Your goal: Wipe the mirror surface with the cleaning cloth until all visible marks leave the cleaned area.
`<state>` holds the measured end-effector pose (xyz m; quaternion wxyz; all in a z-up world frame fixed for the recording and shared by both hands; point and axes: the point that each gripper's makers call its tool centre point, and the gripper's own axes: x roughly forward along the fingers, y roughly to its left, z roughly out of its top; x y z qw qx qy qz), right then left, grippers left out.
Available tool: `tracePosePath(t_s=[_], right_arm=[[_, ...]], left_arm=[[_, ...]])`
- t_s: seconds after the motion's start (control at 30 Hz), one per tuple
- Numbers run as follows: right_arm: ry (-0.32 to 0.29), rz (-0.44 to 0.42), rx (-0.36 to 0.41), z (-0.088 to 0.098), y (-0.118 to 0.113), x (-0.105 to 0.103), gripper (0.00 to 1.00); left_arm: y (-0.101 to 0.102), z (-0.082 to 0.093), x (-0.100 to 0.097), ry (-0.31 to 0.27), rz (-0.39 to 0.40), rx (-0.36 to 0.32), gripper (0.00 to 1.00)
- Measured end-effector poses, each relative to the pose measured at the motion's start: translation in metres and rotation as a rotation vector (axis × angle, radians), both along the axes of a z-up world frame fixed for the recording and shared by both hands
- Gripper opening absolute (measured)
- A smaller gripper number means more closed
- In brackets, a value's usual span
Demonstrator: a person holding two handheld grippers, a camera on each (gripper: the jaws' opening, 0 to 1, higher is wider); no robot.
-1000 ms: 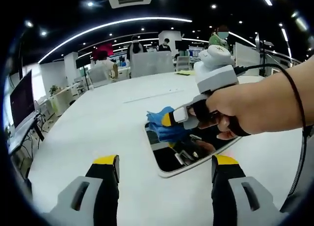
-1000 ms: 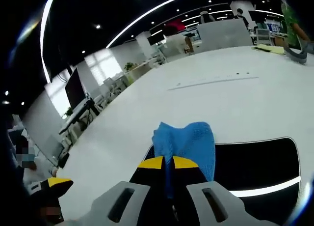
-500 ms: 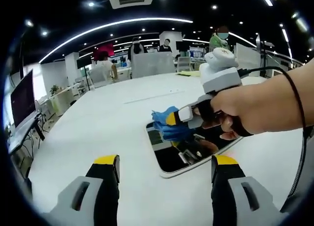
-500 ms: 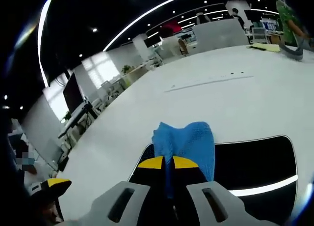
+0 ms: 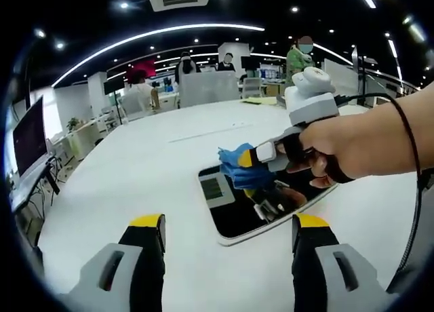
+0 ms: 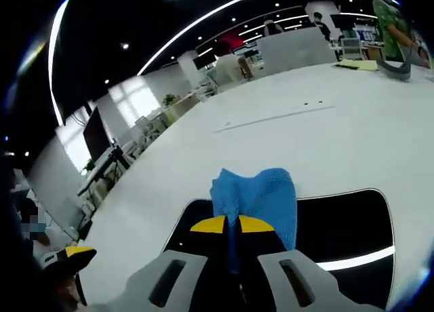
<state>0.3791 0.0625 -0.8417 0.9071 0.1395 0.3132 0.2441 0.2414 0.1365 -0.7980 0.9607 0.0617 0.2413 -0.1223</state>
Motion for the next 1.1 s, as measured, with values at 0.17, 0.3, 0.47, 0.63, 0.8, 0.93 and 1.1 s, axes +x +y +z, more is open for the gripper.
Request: tracePosePath(t_s=[0.17,0.3,0.47,0.63,0.8,0.93,1.1], right_arm=[[-0.003,-0.006,0.0,-0.001,-0.005,0.001,0.01],[-0.003,-0.016,0.002,-0.001,-0.011,0.002,0.01],[-0.005,-0.021,0.001,-0.001,-0.014,0.001,0.01],[-0.007,-0.021,-0.002,0.0,-0.014,0.001,0.01],[-0.013,-0.018,-0.006,0.0,-0.014,0.0,0.01],[-0.016,-0.015,-0.009,-0.001,-0.014,0.001,0.01],[-0.012,-0.017,-0.006,-0.001,-0.018,0.001,0.01]], left_arm=[[0.001,0.002,0.0,-0.005,0.004,-0.002,0.76],[0.0,0.002,0.0,-0.008,0.0,-0.002,0.76],[0.0,0.002,0.0,-0.005,-0.001,-0.002,0.76],[-0.001,0.001,0.0,-0.004,-0.004,-0.005,0.76],[-0.001,0.001,0.001,-0.003,-0.004,-0.008,0.76],[-0.001,0.0,0.002,-0.001,-0.005,-0.009,0.75],[0.0,-0.003,0.004,0.0,-0.006,-0.006,0.75]])
